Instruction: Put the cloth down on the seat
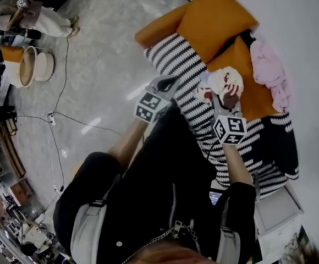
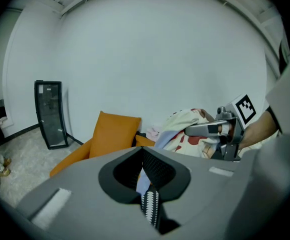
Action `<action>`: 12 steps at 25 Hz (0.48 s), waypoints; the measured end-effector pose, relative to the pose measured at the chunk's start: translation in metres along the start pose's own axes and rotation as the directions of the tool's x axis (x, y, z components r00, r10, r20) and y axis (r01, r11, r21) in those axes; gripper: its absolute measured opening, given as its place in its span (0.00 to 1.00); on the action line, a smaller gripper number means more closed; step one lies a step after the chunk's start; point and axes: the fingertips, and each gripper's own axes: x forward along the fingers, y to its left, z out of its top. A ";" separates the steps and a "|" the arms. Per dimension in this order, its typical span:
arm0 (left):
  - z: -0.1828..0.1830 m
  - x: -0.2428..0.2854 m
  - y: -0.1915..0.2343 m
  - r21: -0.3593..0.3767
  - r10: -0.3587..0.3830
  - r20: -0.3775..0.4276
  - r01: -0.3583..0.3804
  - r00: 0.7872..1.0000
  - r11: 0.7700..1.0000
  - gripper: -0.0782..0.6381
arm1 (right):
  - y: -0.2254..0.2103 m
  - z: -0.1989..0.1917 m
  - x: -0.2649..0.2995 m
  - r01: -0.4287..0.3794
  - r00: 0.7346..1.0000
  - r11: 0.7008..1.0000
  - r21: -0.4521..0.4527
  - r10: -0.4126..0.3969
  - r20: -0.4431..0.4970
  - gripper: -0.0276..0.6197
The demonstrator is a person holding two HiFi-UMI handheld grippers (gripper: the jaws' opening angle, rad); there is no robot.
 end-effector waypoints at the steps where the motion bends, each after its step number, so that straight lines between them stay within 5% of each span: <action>1: -0.003 0.004 0.002 -0.004 -0.001 -0.003 0.001 1.000 1.000 0.12 | -0.003 -0.003 0.003 0.005 1.000 1.000 -0.005 -0.005 -0.006 0.28; 12: -0.036 0.046 0.023 -0.033 -0.038 -0.066 0.036 0.997 0.999 0.12 | -0.014 -0.042 0.048 0.021 0.996 1.000 -0.009 -0.022 -0.090 0.28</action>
